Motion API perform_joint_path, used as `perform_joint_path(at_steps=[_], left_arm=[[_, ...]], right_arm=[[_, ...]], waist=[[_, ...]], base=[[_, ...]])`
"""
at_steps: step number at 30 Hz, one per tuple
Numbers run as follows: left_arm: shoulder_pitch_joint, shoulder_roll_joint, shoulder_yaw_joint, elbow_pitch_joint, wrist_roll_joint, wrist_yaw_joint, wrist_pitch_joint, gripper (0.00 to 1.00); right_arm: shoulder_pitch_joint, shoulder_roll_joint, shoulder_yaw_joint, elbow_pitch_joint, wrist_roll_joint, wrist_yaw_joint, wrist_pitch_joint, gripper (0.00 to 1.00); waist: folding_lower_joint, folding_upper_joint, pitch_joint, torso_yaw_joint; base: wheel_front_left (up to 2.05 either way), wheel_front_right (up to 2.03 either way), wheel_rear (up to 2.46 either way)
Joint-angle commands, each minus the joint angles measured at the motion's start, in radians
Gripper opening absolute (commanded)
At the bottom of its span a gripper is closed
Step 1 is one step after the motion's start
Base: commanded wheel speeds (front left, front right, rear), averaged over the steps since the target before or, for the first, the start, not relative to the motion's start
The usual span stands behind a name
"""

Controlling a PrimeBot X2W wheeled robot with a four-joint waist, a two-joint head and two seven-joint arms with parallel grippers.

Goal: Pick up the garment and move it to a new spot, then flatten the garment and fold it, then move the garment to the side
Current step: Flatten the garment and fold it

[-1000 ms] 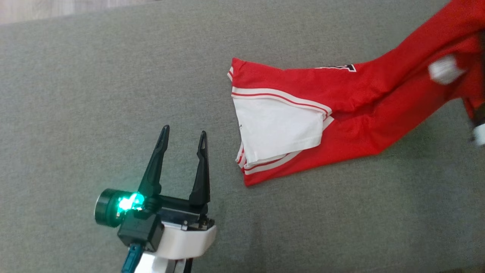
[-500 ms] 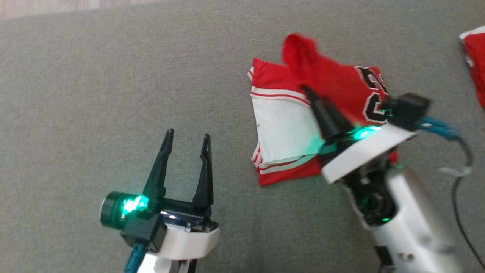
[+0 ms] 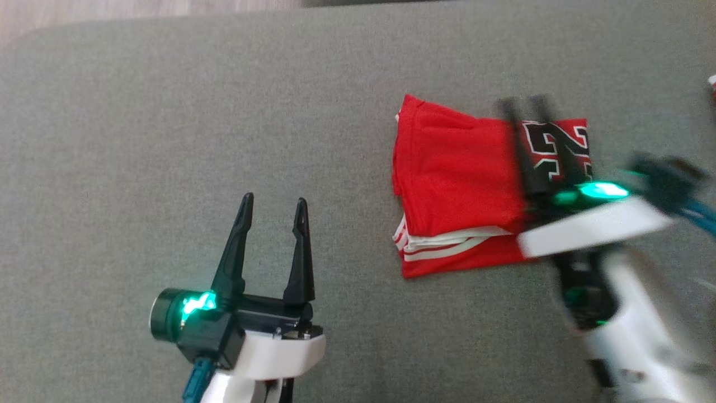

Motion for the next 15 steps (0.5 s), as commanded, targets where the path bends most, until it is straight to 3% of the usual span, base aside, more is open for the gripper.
perform_joint_path(at_steps=[1,4,7,15], left_arm=[[0.000,-0.006,0.034,-0.024,-0.017,0.014,-0.005,1.00],[0.011,-0.006,0.041,-0.011,-0.029,0.019,-0.005,1.00],[0.032,-0.006,0.053,0.018,-0.023,0.021,-0.005,1.00],[0.129,-0.006,0.115,0.085,-0.022,0.007,-0.005,1.00]], right_arm=[[0.061,-0.040,-0.037,-0.046,-0.001,-0.001,-0.059,1.00],[0.104,-0.079,-0.087,-0.044,-0.025,-0.001,-0.097,1.00],[0.172,-0.113,-0.143,-0.030,-0.119,-0.001,-0.123,1.00],[0.346,-0.066,-0.192,-0.021,-0.406,-0.001,-0.126,1.00]], waist=[[-0.0001,-0.0001,-0.041,-0.002],[-0.0001,-0.0001,-0.075,-0.010],[-0.0001,-0.0001,-0.124,-0.023],[-0.0001,-0.0001,-0.261,-0.049]], base=[[0.00,0.00,0.00],[0.00,0.00,0.00],[0.00,0.00,0.00],[0.00,0.00,0.00]])
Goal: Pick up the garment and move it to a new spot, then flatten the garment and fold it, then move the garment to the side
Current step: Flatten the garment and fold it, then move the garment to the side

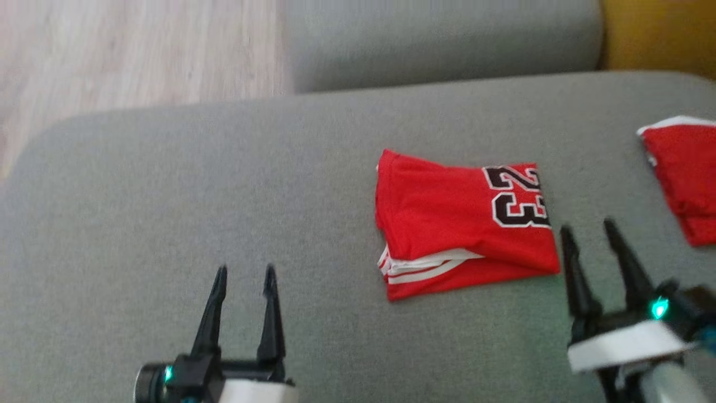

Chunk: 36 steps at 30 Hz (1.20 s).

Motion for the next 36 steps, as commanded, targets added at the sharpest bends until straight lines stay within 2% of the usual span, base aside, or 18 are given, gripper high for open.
perform_joint_path(at_steps=[1,4,10,21,36], left_arm=[[-0.008,-0.006,0.044,-0.023,0.007,-0.002,-0.005,1.00],[0.027,-0.006,0.074,-0.003,0.007,-0.008,-0.005,1.00],[0.068,-0.006,0.117,0.031,0.020,-0.001,-0.005,1.00],[0.096,-0.006,0.143,0.035,0.019,-0.008,-0.005,1.00],[0.111,-0.006,0.164,0.045,0.034,-0.017,-0.005,1.00]], right_arm=[[-0.001,-0.009,0.021,-0.024,-0.034,-0.001,-0.011,1.00],[0.035,0.017,0.020,-0.012,-0.113,-0.001,-0.011,1.00],[0.079,0.059,-0.005,-0.006,-0.186,-0.001,-0.011,1.00],[0.105,0.090,-0.011,-0.004,-0.214,-0.001,-0.011,1.00],[0.109,0.097,-0.008,0.003,-0.220,-0.001,-0.011,1.00]], waist=[[0.0003,-0.0001,-0.047,-0.015],[0.0003,-0.0001,-0.077,-0.022],[0.0003,-0.0001,-0.113,-0.023],[0.0003,-0.0001,-0.127,-0.024],[0.0003,-0.0001,-0.133,-0.037]], base=[[0.00,0.00,0.00],[0.00,0.00,0.00],[0.00,0.00,0.00],[0.00,0.00,0.00],[0.00,0.00,0.00]])
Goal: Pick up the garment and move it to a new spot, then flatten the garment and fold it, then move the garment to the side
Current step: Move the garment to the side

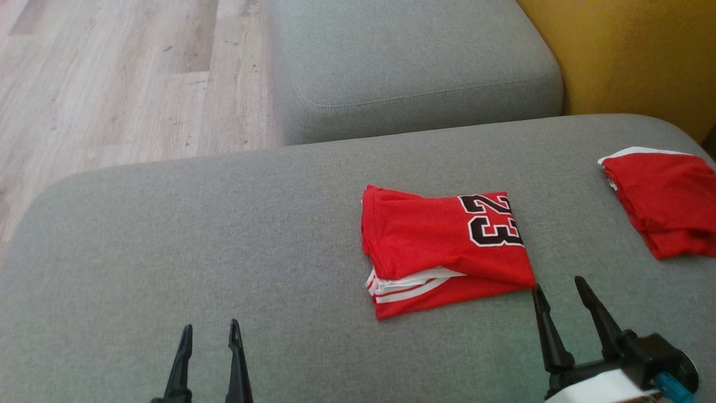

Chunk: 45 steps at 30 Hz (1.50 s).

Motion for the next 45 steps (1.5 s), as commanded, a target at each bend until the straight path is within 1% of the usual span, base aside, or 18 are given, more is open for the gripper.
perform_joint_path(at_steps=[1,11,14,16,19,21,27,31,35,37,38,39,40,41,42,45], left_arm=[[-0.026,-0.006,0.041,-0.026,0.010,-0.002,-0.005,1.00],[-0.024,-0.006,0.043,-0.029,0.010,-0.005,-0.005,1.00],[-0.028,-0.006,0.044,-0.035,0.005,0.002,-0.005,1.00],[-0.032,-0.006,0.044,-0.043,-0.009,0.007,-0.005,1.00],[-0.040,-0.006,0.040,-0.054,-0.055,0.001,-0.005,1.00],[-0.051,-0.006,0.037,-0.062,-0.050,0.004,-0.005,1.00],[-0.096,-0.006,-0.001,-0.103,-0.014,0.011,-0.005,1.00],[-0.129,-0.006,-0.033,-0.114,-0.001,0.022,-0.005,1.00],[-0.159,-0.006,-0.063,-0.115,0.001,0.029,-0.005,1.00],[-0.171,-0.006,-0.073,-0.114,0.000,0.032,-0.005,1.00],[-0.181,-0.006,-0.081,-0.113,-0.001,0.035,-0.005,1.00],[-0.181,-0.006,-0.081,-0.113,-0.001,0.035,-0.005,1.00],[-0.186,-0.006,-0.084,-0.112,-0.002,0.036,-0.005,1.00],[-0.190,-0.006,-0.088,-0.112,-0.002,0.038,-0.005,1.00],[-0.193,-0.006,-0.090,-0.113,-0.002,0.040,-0.005,1.00],[-0.200,-0.006,-0.088,-0.121,0.001,0.051,-0.005,1.00]], right_arm=[[-0.025,-0.007,0.021,-0.027,-0.008,-0.001,-0.011,1.00],[-0.023,-0.007,0.023,-0.029,-0.020,-0.001,-0.011,1.00],[-0.028,-0.006,0.010,-0.021,-0.030,-0.001,-0.011,1.00],[-0.035,-0.001,-0.007,-0.011,-0.032,-0.001,-0.011,1.00],[-0.066,0.002,-0.037,0.026,-0.042,-0.001,-0.011,1.00],[-0.105,-0.004,-0.043,0.057,-0.047,-0.001,-0.011,1.00],[-0.277,-0.040,-0.064,0.200,-0.015,-0.001,-0.011,1.00],[-0.416,-0.080,-0.045,0.373,0.017,-0.001,0.004,1.00],[-0.540,-0.106,0.003,0.526,0.073,-0.001,0.075,1.00],[-0.581,-0.110,0.034,0.585,0.114,-0.001,0.092,1.00],[-0.608,-0.109,0.083,0.645,0.158,-0.001,0.120,1.00],[-0.608,-0.109,0.083,0.645,0.158,-0.001,0.120,1.00],[-0.617,-0.106,0.109,0.670,0.186,-0.001,0.134,0.85],[-0.623,-0.103,0.133,0.689,0.213,-0.001,0.144,0.42],[-0.629,-0.105,0.159,0.700,0.235,-0.001,0.144,0.00],[-0.650,-0.126,0.209,0.713,0.286,-0.001,0.107,0.00]], waist=[[-0.0001,-0.0001,-0.001,0.000],[-0.0001,-0.0001,0.006,0.007],[-0.0001,-0.0001,0.021,0.010],[-0.0001,-0.0001,0.034,0.012],[-0.0001,-0.0001,0.061,0.013],[-0.0001,-0.0001,0.082,0.013],[-0.0001,-0.0001,0.165,0.026],[-0.0001,-0.0001,0.215,0.043],[-0.0001,-0.0001,0.253,0.063],[-0.0001,-0.0001,0.267,0.071],[-0.0001,-0.0001,0.279,0.079],[-0.0001,-0.0001,0.279,0.079],[-0.0001,-0.0001,0.284,0.081],[-0.0001,-0.0001,0.288,0.083],[-0.0001,-0.0001,0.292,0.084],[-0.0001,-0.0001,0.309,0.074]], base=[[0.00,0.00,0.00],[0.00,0.00,0.00],[0.00,0.00,0.00],[0.00,0.00,0.00],[0.00,0.00,0.00],[0.00,0.00,0.00],[0.00,0.00,0.00],[0.00,0.00,0.00],[0.00,0.00,0.00],[0.00,0.00,0.00],[0.00,0.00,0.00],[0.00,0.00,0.00],[0.00,0.00,0.00],[0.00,0.00,0.00],[0.00,0.00,0.00],[0.00,0.00,0.00]])
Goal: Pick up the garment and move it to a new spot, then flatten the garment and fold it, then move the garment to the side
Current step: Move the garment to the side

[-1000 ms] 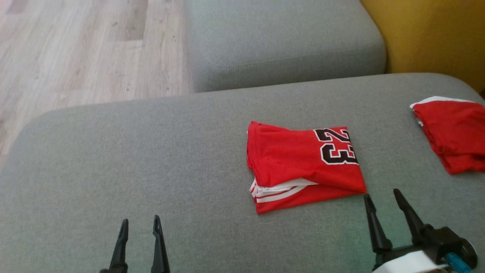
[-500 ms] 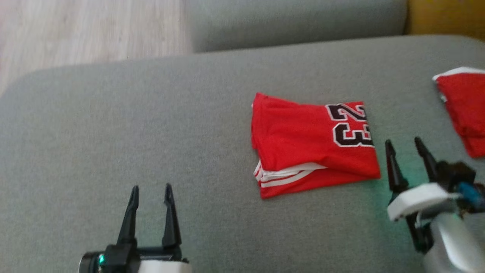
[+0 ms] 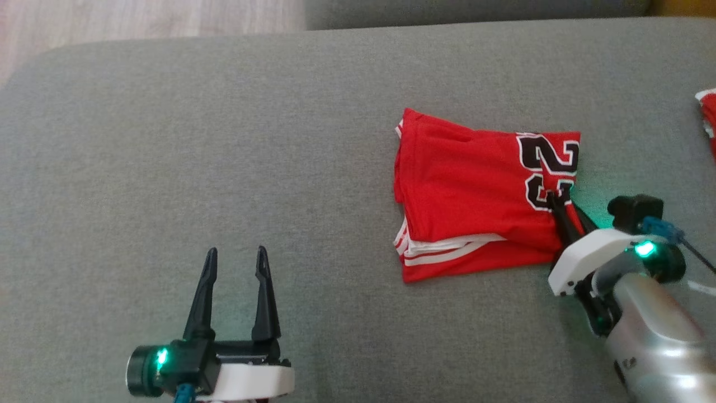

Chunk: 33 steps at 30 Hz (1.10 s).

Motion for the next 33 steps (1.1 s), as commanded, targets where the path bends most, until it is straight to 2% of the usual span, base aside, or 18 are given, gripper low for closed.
perform_joint_path(at_steps=[1,5,10,16,21,22,23,26,28,33], left_arm=[[-0.035,-0.006,0.023,-0.038,0.007,0.008,-0.005,1.00],[-0.049,-0.006,0.021,-0.041,0.015,0.011,-0.005,1.00],[-0.079,-0.006,0.022,-0.046,0.025,0.014,-0.005,1.00],[-0.138,-0.006,0.019,-0.046,0.046,0.009,-0.005,1.00],[-0.190,-0.006,0.020,-0.042,0.057,0.005,-0.005,1.00],[-0.198,-0.006,0.022,-0.042,0.060,0.004,-0.005,1.00],[-0.206,-0.006,0.023,-0.041,0.063,0.002,-0.005,1.00],[-0.224,-0.006,0.025,-0.036,0.065,-0.005,-0.005,1.00],[-0.229,-0.006,0.026,-0.031,0.055,-0.011,-0.005,1.00],[-0.211,-0.006,0.028,-0.025,0.019,-0.038,-0.005,1.00]], right_arm=[[-0.025,-0.027,0.033,-0.005,0.011,-0.001,-0.021,0.00],[-0.071,-0.103,0.071,-0.010,0.007,-0.001,-0.076,0.00],[-0.136,-0.233,0.072,-0.033,-0.043,-0.001,-0.105,0.00],[-0.214,-0.393,0.004,-0.064,-0.111,-0.001,-0.115,0.00],[-0.263,-0.487,-0.090,-0.090,-0.170,-0.001,-0.113,0.00],[-0.272,-0.500,-0.111,-0.092,-0.186,-0.001,-0.111,0.07],[-0.281,-0.509,-0.135,-0.091,-0.202,-0.001,-0.109,1.00],[-0.298,-0.508,-0.210,-0.100,-0.269,-0.001,-0.114,1.00],[-0.295,-0.480,-0.261,-0.112,-0.321,-0.001,-0.117,1.00],[-0.216,-0.329,-0.340,-0.177,-0.404,-0.001,-0.121,1.00]], waist=[[0.0000,0.0000,0.012,-0.014],[0.0000,0.0000,0.045,-0.059],[0.0000,0.0000,0.104,-0.129],[0.0000,0.0000,0.190,-0.194],[0.0000,0.0000,0.244,-0.219],[0.0000,0.0000,0.252,-0.222],[0.0000,0.0000,0.258,-0.223],[0.0000,0.0000,0.265,-0.222],[0.0000,0.0000,0.256,-0.219],[0.0000,0.0000,0.187,-0.201]], base=[[0.00,0.00,0.00],[0.00,0.00,0.00],[0.00,0.00,0.00],[0.00,0.00,0.00],[0.00,0.00,0.00],[0.00,0.00,0.00],[0.00,0.00,0.00],[0.00,0.00,0.00],[0.00,0.00,0.00],[0.00,0.00,0.00]])
